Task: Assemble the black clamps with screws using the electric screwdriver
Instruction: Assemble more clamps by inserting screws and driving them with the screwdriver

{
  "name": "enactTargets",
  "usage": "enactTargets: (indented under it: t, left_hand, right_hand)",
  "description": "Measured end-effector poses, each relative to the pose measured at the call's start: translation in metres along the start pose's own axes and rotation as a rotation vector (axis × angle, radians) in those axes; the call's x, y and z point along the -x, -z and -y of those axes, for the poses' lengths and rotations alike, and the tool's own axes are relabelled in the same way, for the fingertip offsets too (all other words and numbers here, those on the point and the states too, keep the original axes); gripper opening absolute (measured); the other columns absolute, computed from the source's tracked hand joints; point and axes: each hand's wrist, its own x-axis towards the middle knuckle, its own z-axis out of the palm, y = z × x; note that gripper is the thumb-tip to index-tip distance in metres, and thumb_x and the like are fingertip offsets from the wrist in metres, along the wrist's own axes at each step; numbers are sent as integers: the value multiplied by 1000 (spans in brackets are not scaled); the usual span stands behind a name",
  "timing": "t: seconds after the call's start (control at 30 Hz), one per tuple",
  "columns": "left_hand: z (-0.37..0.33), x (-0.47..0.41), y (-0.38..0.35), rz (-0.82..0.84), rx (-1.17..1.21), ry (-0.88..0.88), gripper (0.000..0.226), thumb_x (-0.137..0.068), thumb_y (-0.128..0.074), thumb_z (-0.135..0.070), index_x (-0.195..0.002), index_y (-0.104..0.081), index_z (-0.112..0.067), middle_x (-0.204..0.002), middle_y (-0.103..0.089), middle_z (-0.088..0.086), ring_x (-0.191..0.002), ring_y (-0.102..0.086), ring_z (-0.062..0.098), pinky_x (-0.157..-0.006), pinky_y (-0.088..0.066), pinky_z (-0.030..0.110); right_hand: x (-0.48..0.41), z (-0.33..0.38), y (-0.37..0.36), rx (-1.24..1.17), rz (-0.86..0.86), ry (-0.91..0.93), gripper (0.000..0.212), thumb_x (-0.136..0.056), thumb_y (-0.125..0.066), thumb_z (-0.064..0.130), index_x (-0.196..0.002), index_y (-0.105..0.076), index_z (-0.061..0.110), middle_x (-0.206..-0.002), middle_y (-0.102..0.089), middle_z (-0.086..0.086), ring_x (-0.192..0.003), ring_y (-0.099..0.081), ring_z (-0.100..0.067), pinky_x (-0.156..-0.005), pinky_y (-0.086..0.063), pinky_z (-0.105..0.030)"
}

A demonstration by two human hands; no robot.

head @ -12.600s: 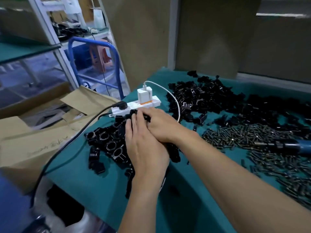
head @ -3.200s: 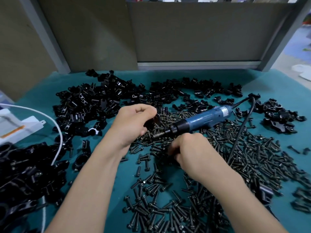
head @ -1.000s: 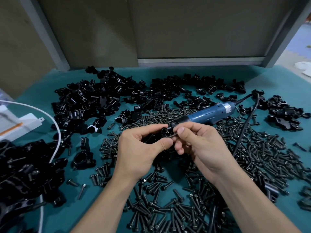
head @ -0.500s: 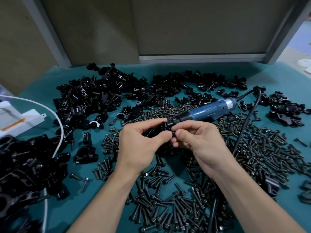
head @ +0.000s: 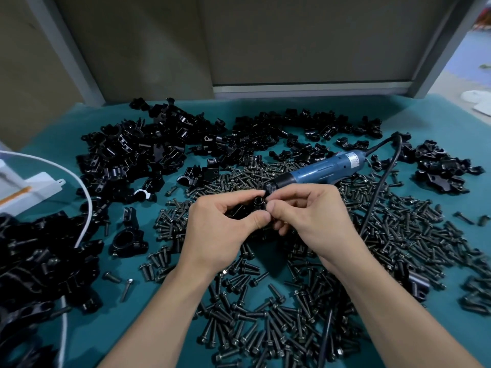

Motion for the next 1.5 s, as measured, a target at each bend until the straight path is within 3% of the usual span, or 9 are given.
enactTargets:
  t: [0.17,0.27,0.33,0.43,0.6,0.7,0.77,1.0,1.5]
  left_hand:
    - [1,0,-4,-7,72,38,35,-76,-93,-25,-106,-82,-39,-101,-81,-14,-99,-76,8,-89,-61,34]
    - [-5,0,-6,-1,234,85,30,-78,-89,-13,-96,-84,-35,-91,-82,-5,-70,-73,2,-60,-55,15]
    - [-8,-1,-6,-12,320,148,24,-73,-88,-18,-89,-85,-36,-86,-81,1,-52,-62,1,-45,-44,13]
    - [-10,-1,-5,-21,425,226,27,-62,-85,-32,-89,-86,-29,-79,-79,8,-43,-52,8,-38,-38,14]
    - [-9,-3,2,68,355,223,35,-69,-91,-39,-102,-85,-27,-82,-79,5,-50,-56,12,-40,-39,17]
    - [-7,-3,2,197,350,211,58,-71,-92,-11,-125,-75,-25,-100,-81,3,-79,-75,13,-64,-56,21]
    - [-6,-3,0,174,351,231,59,-83,-80,6,-133,-66,-23,-102,-81,4,-78,-74,15,-66,-57,22]
    - [-7,-3,-2,178,430,208,23,-99,-64,0,-119,-63,-13,-87,-76,-1,-74,-70,13,-70,-56,22]
    - [-9,0,-8,126,607,263,24,-86,-72,-21,-109,-78,-21,-86,-77,2,-70,-71,14,-65,-60,26]
  right_hand:
    - [-1,-2,2,-82,28,-11,15,-87,-78,1,-83,-82,14,-73,-75,-12,-61,-67,-17,-57,-54,-23]
    - [-1,-1,4,-72,71,35,28,-87,-74,-7,-91,-84,18,-95,-80,-5,-88,-75,-15,-75,-58,-25]
    - [0,-1,3,-21,94,70,39,-85,-73,-11,-98,-85,24,-114,-77,6,-111,-71,-9,-90,-58,-26]
    - [4,-2,-6,86,90,113,46,-85,-76,-4,-107,-82,36,-123,-73,18,-123,-64,0,-105,-53,-30]
    - [4,-3,-13,85,-16,106,44,-85,-78,-1,-103,-82,39,-111,-77,17,-110,-71,-3,-99,-57,-31]
    - [2,-1,-10,-128,-78,21,37,-87,-73,-8,-97,-85,27,-98,-81,2,-94,-78,-14,-81,-61,-25]
    - [1,1,-8,-290,-117,-36,33,-89,-71,-8,-94,-85,22,-94,-81,-7,-87,-78,-18,-73,-60,-22]
    - [3,2,-9,-251,-176,54,32,-88,-75,-4,-94,-85,25,-92,-81,-5,-89,-77,-17,-81,-59,-22]
    - [5,-2,-10,-94,-189,212,40,-83,-80,-4,-100,-82,33,-102,-80,9,-103,-75,-10,-93,-58,-23]
